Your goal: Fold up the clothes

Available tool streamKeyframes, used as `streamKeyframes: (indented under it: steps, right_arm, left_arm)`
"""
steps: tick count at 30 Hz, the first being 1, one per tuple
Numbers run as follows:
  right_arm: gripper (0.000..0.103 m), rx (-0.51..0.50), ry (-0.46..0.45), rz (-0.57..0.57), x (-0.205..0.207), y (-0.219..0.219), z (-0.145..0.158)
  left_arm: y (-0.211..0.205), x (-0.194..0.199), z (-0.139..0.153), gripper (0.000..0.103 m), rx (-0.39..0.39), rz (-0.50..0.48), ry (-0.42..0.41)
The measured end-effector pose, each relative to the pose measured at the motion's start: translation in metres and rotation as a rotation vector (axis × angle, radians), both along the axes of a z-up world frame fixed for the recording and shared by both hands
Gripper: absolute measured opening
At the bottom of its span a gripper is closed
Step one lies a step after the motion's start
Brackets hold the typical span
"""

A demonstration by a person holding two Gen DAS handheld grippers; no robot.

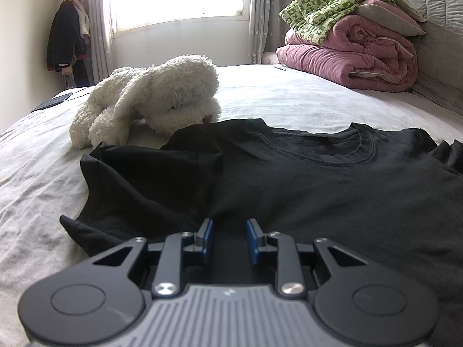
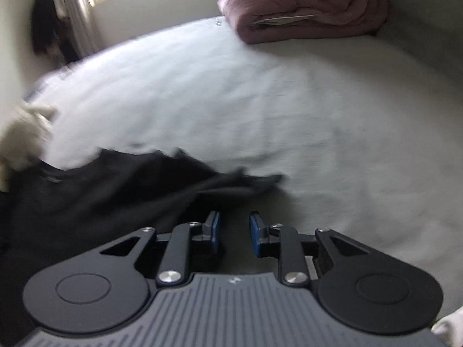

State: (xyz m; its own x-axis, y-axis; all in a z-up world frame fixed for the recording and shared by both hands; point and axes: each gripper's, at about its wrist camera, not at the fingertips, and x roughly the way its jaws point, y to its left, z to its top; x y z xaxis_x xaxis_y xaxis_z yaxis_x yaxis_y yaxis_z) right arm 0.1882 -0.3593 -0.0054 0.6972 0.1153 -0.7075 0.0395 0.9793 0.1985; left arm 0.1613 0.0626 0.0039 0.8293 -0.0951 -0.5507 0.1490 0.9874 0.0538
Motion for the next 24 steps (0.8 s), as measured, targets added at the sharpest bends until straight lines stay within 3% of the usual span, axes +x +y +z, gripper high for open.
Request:
streamKeyframes:
  steps: [6, 8, 9, 13, 14, 16, 19, 21, 24]
  right_arm:
    - [0.027, 0.116, -0.043, 0.125, -0.01, 0.008, 0.012]
    - [0.034, 0.125, -0.07, 0.166, -0.016, 0.014, 0.02]
    - [0.038, 0.094, -0.077, 0.2, -0.018, 0.023, 0.022]
    - [0.039, -0.089, -0.101, 0.349, -0.031, 0.058, 0.025]
    - [0.039, -0.096, -0.1, 0.328, -0.031, 0.057, 0.024]
    - [0.039, -0.042, -0.087, 0.166, -0.025, 0.037, 0.021]
    - [0.04, 0.135, -0.065, -0.086, -0.014, -0.004, 0.007]
    - [0.04, 0.248, -0.076, -0.144, -0.009, -0.018, -0.002]
    - [0.04, 0.338, -0.084, -0.141, 0.0, -0.013, -0.005]
  left_arm:
    - [0.0, 0.0, 0.0, 0.026, -0.001, 0.0, 0.0]
    - [0.0, 0.0, 0.0, 0.026, -0.002, 0.0, 0.0]
    - [0.001, 0.0, 0.0, 0.026, -0.004, 0.0, 0.001]
    - [0.0, 0.0, 0.0, 0.026, -0.004, 0.0, 0.001]
    - [0.0, 0.0, 0.0, 0.026, -0.003, 0.0, 0.001]
    - [0.0, 0.0, 0.0, 0.026, -0.002, 0.0, 0.001]
    - [0.0, 0.0, 0.0, 0.026, -0.002, 0.001, 0.001]
    - [0.0, 0.0, 0.0, 0.026, -0.003, 0.001, 0.0]
    - [0.0, 0.0, 0.0, 0.026, -0.002, 0.001, 0.001]
